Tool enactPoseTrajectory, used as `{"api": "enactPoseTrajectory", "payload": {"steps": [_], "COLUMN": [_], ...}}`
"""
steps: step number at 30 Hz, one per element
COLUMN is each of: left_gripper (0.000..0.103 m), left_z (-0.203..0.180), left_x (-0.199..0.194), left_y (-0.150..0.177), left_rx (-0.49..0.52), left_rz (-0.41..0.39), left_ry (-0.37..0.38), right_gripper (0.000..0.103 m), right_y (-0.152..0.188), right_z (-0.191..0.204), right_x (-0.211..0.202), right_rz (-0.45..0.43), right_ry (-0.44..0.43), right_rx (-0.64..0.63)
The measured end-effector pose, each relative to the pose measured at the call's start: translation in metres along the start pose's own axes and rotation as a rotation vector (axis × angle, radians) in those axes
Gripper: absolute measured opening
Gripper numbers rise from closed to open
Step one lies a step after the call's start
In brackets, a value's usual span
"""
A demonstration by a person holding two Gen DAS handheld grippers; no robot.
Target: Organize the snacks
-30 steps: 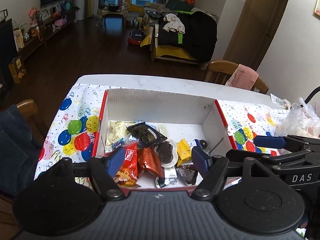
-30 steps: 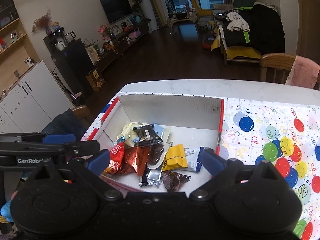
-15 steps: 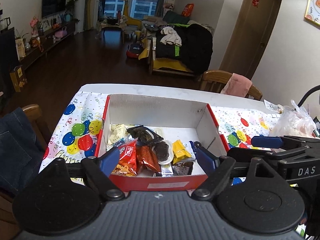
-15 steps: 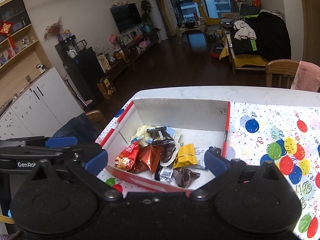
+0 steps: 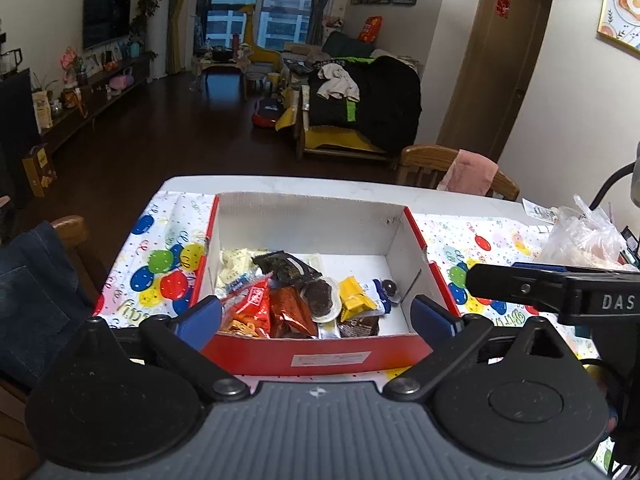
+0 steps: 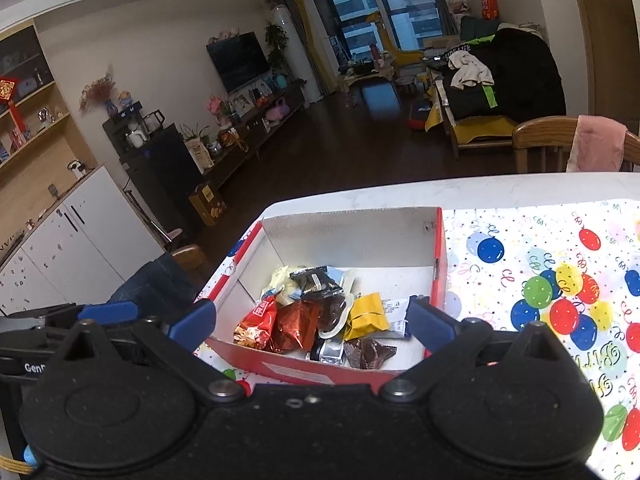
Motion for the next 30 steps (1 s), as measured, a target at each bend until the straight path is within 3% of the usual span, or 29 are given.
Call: {"api": "enactPoseTrajectory", "payload": {"steps": [14,30], "left_gripper": [0.101,0.101], "left_z": [0.005,0.005], "left_x": [-0.015,-0.011], "left_y": [-0.001,0.002], "left_rx": [-0.012,-0.017], "left_rz": [-0.034,-0.019], "left_ry": [-0.024,-0.04], "right_gripper": [0.103,0.103], "right_y": [-0.001,0.009], "right_z": [0.012,0.002], "right_x": [-0.014,-0.012], "right_rz": [-0.067,-0.053], "right_ry": [0.053,0.088], "right_rx": [-0.09,-0.093]}}
Point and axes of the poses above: each gripper's, at about its wrist camera, not at the fingertips, and x roughly the way its jaws point, z to its left, y to its underside, the point moved 10 cm from there along x, roughly the way its jaws point, and after that the axes turned 15 degrees about x, right-handed, at the moved point
